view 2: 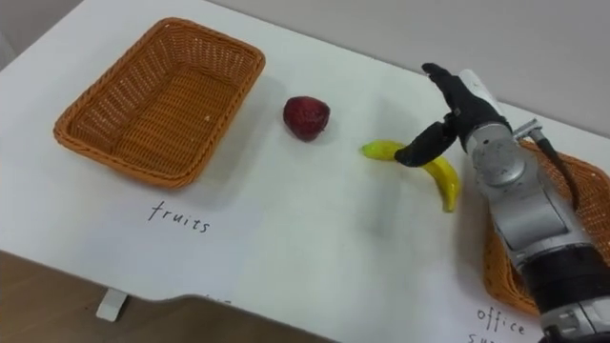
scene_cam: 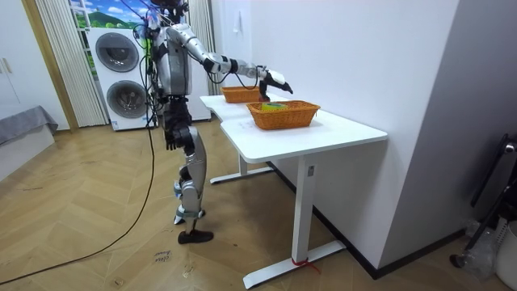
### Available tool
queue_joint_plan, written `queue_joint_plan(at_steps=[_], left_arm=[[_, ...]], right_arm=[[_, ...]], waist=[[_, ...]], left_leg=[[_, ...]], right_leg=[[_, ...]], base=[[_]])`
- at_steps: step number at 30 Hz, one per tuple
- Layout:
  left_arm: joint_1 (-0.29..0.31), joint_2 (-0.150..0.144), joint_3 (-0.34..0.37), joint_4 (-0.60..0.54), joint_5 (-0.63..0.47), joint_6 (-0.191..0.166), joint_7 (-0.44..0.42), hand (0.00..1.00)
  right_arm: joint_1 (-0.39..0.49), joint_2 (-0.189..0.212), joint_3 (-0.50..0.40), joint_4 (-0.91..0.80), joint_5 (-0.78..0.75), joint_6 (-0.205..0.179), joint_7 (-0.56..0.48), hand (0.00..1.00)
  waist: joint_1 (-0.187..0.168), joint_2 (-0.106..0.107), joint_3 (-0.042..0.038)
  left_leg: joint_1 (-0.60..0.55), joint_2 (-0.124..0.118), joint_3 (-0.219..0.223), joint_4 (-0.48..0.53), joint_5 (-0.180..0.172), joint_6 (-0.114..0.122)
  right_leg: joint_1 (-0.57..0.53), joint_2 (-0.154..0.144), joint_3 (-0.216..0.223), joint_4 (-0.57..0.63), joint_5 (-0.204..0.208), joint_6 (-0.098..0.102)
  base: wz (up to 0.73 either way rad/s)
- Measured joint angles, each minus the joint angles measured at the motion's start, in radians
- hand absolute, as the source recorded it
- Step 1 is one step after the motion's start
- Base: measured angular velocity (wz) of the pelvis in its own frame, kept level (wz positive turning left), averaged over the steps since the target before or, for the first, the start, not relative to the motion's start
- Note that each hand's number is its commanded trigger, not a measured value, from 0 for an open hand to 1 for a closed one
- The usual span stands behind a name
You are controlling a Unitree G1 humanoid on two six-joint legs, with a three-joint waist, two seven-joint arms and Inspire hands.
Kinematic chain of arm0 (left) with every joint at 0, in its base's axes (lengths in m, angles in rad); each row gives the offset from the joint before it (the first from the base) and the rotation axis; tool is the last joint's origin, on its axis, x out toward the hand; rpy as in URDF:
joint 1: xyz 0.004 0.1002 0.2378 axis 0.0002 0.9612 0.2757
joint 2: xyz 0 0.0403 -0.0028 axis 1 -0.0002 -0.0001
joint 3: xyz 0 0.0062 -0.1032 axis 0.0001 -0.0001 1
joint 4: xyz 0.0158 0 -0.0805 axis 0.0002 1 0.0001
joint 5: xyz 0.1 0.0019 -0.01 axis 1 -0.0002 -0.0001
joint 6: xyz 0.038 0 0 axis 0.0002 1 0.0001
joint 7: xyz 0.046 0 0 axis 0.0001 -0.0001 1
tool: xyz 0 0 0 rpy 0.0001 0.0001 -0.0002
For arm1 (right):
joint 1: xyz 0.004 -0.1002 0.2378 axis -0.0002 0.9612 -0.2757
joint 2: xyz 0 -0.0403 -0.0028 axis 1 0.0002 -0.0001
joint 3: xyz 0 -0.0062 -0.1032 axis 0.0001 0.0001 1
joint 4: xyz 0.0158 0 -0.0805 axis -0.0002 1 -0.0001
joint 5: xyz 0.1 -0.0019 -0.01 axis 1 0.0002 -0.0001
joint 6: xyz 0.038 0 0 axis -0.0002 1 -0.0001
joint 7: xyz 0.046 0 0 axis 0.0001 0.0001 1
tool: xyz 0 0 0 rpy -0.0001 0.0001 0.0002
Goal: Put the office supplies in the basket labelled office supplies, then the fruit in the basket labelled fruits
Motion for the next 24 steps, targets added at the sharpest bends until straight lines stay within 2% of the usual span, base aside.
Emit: queue_joint_plan(at_steps=[7, 12, 24], left_arm=[[0.000, 0.001, -0.013, 0.018, 0.000, 0.001, 0.000, 0.00], [-0.003, 0.001, -0.013, 0.034, 0.000, 0.002, 0.001, 0.00], [-0.024, 0.001, -0.013, 0.058, 0.001, 0.009, 0.002, 0.00]], right_arm=[[0.000, 0.000, 0.000, 0.000, -0.001, 0.000, 0.001, 0.00], [0.000, 0.000, 0.001, 0.005, -0.001, 0.000, 0.001, 0.00], [0.000, 0.000, 0.001, 0.037, -0.060, -0.004, 0.001, 0.00]], waist=[[0.007, 0.004, 0.0036], [0.008, -0.001, 0.0139], [0.011, 0.002, 0.0149]], left_leg=[[-0.002, 0.000, -0.005, -0.005, 0.000, 0.000], [-0.004, -0.001, -0.011, -0.004, 0.000, 0.000], [-0.019, -0.002, -0.014, 0.001, 0.000, 0.000]], right_leg=[[0.003, 0.000, -0.006, 0.000, 0.000, 0.000], [0.006, 0.000, -0.013, -0.001, 0.000, 0.000], [-0.004, -0.001, -0.024, -0.003, 0.000, 0.000]], base=[[0.01], [0.04], [0.03]])
